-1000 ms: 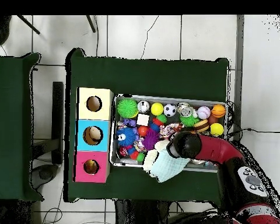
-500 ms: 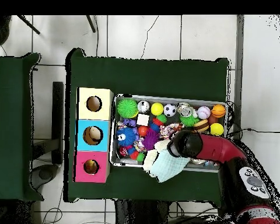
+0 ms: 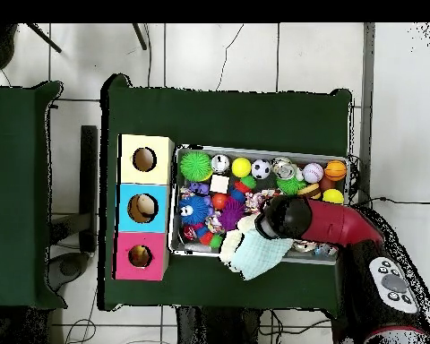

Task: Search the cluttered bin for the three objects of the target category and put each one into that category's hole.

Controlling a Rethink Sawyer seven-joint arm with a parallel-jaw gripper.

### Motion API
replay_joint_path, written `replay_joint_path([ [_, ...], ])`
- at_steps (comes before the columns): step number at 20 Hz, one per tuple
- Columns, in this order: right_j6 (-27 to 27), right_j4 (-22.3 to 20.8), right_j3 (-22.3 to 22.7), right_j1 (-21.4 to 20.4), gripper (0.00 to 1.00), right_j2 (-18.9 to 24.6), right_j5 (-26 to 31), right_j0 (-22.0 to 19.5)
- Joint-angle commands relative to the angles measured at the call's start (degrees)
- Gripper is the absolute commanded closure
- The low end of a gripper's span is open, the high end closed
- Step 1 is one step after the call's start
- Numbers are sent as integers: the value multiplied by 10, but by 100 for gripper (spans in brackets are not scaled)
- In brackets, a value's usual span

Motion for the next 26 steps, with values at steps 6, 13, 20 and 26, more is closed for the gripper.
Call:
replay_joint_path([
  [6,-49,14,-74,5,0,51,77,15],
  [13,-45,20,-105,25,0,57,75,19],
  [20,-40,6,-123,44,0,48,69,33],
  [26,-48,-13,-134,70,0,46,34,34],
])
